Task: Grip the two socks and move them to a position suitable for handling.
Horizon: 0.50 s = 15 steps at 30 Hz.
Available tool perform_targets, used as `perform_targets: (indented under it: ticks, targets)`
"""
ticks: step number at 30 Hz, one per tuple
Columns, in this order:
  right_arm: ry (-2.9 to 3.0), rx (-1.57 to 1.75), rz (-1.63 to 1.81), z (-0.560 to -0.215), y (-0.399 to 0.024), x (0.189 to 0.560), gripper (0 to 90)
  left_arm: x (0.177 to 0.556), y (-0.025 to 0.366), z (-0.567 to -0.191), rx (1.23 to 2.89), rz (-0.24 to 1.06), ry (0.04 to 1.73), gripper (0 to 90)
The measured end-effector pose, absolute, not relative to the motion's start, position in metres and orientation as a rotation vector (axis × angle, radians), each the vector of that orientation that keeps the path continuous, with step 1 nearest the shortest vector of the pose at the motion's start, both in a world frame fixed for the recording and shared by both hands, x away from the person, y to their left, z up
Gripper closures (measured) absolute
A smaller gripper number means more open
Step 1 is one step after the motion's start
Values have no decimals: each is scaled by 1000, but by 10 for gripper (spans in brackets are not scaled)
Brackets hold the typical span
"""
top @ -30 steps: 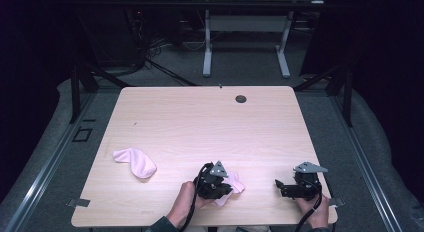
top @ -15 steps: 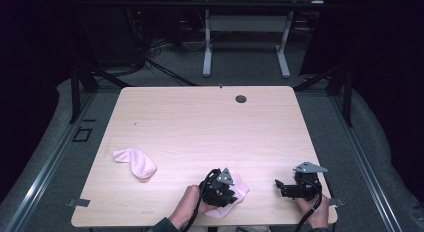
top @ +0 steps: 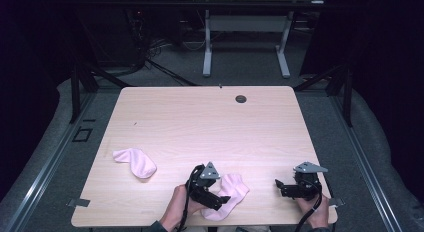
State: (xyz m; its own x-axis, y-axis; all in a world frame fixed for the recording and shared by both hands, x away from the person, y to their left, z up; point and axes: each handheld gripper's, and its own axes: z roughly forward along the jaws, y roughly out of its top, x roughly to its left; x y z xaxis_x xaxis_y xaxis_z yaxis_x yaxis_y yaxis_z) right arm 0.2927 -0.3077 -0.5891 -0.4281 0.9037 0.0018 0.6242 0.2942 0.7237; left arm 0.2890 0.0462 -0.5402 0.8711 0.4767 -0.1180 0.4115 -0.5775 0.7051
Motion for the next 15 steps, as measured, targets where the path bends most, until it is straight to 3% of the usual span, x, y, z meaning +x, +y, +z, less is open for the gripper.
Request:
perform_targets:
  ticks: [15]
  targets:
    - [2159, 1373, 926, -589, -308, 293, 75, 282, 107, -545, 2143, 156, 861, 79]
